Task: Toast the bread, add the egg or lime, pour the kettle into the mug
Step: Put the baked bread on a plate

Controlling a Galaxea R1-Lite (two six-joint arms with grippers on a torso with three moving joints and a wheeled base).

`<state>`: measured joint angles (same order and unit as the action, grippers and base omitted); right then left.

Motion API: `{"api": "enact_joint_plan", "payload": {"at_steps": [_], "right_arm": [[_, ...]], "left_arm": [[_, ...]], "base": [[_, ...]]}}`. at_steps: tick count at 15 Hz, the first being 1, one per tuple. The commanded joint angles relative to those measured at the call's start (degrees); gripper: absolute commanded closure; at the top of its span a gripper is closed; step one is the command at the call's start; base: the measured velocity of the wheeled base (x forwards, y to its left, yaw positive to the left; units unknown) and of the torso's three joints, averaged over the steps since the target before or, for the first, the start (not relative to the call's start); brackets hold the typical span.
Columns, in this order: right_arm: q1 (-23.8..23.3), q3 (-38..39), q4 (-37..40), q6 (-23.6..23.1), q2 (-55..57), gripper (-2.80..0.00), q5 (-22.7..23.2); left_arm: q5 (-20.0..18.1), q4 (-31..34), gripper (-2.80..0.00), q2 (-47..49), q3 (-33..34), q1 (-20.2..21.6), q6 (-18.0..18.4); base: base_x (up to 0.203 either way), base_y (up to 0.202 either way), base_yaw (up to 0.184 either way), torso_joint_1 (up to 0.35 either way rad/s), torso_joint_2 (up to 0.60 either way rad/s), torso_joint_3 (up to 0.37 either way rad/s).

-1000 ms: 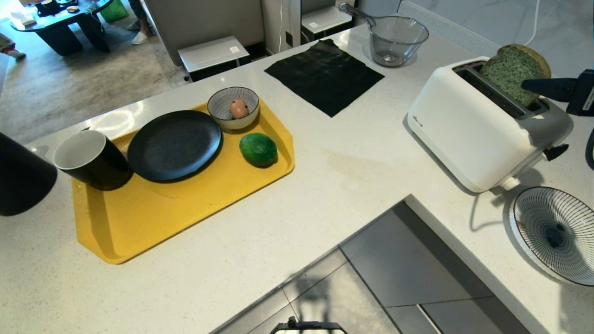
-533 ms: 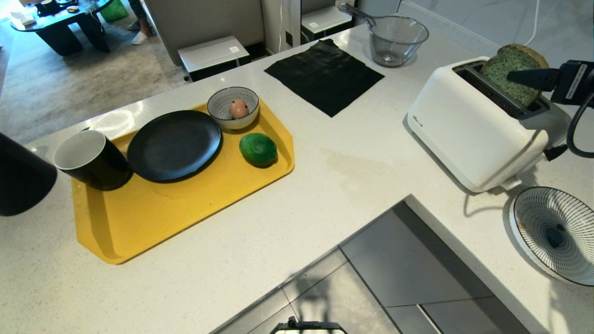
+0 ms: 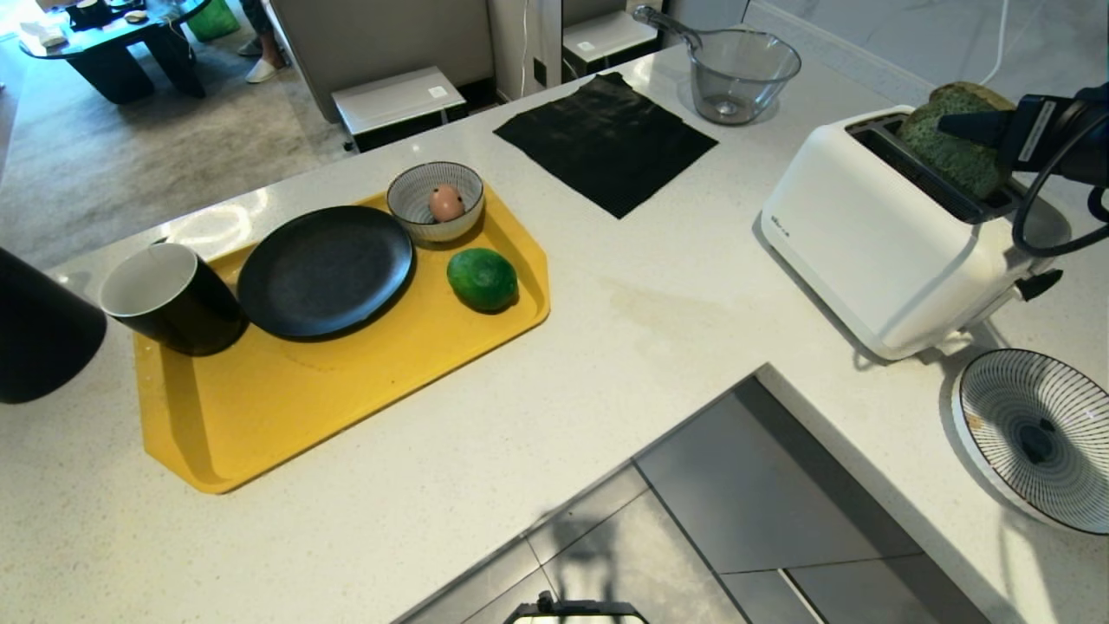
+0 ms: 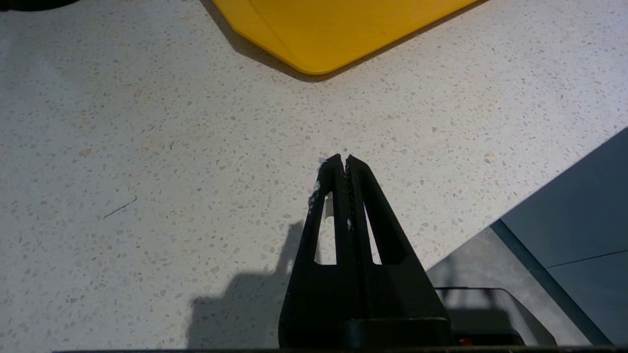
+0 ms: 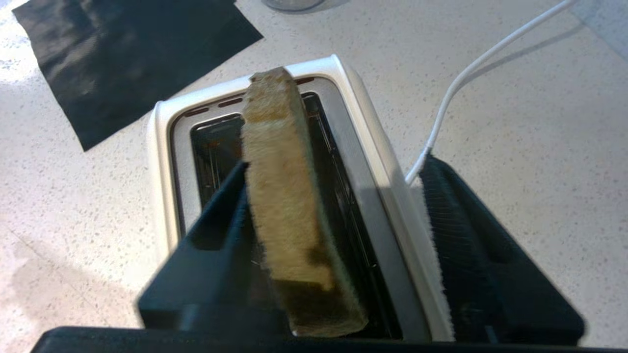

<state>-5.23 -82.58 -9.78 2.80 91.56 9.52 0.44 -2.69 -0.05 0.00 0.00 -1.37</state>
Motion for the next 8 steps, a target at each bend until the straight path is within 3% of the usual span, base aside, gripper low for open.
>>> {"api": "enact_joint_plan", "payload": {"at_steps": [1,8], "right_arm": [[-0.57,-0.21,-0.33,0.01,0.59,0.00,0.06],[-0.75,1.48,-4.86,-0.17,-1.85,0.00,0.35]], "left_arm": [[0.00,-0.03,0.00,-0.04,0.97,0.00,-0.03],[0.00,-0.03,0.00,-0.04,0.97,0.09,-0.03]], "base": [[0.000,0.000,0.000,0.000,0.00,0.000],[0.000,0.000,0.000,0.000,0.00,0.000]]}}
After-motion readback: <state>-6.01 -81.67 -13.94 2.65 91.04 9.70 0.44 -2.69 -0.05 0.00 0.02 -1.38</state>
